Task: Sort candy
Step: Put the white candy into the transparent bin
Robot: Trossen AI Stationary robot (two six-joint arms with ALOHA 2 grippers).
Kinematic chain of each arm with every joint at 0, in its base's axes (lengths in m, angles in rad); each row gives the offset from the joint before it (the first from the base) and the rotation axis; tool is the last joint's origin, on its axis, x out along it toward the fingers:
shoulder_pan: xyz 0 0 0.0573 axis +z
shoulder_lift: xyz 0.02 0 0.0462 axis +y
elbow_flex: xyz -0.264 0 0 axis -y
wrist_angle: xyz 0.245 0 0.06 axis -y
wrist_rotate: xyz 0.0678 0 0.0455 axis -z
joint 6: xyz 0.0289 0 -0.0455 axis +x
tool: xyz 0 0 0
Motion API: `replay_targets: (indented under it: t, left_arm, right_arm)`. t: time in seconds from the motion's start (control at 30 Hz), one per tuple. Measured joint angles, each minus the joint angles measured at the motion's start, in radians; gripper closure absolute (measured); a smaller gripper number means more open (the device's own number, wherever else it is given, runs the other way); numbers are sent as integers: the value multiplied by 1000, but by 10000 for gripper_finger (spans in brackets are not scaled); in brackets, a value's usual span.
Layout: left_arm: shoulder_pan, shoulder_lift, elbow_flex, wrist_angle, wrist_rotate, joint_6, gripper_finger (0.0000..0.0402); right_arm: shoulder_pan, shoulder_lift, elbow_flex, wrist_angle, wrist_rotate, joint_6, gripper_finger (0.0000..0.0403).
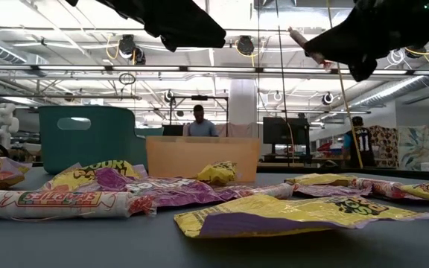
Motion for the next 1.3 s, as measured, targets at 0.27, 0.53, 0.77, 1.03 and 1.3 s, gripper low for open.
replay_targets:
  t: [0.27, 0.53, 0.77, 1.03, 1.3]
  left_arm:
    - [0, 0, 0, -3, 0, -1, 258]
    - [0, -1, 0, -19, 0, 2, 258]
    - [0, -2, 0, -19, 0, 2, 258]
    - [-5, -76, 0, -51, -1, 18, 258]
    - [-25, -123, 2, -109, -7, -5, 258]
  right_arm:
    - [-15, 0, 0, -2, -68, -18, 358]
    - [-15, 0, 0, -26, -67, -177, 358]
    - [-19, 0, 0, -63, -63, -291, 358]
    - [-91, 0, 0, 19, 69, -296, 358]
    - [-298, 0, 34, 142, 43, -366, 358]
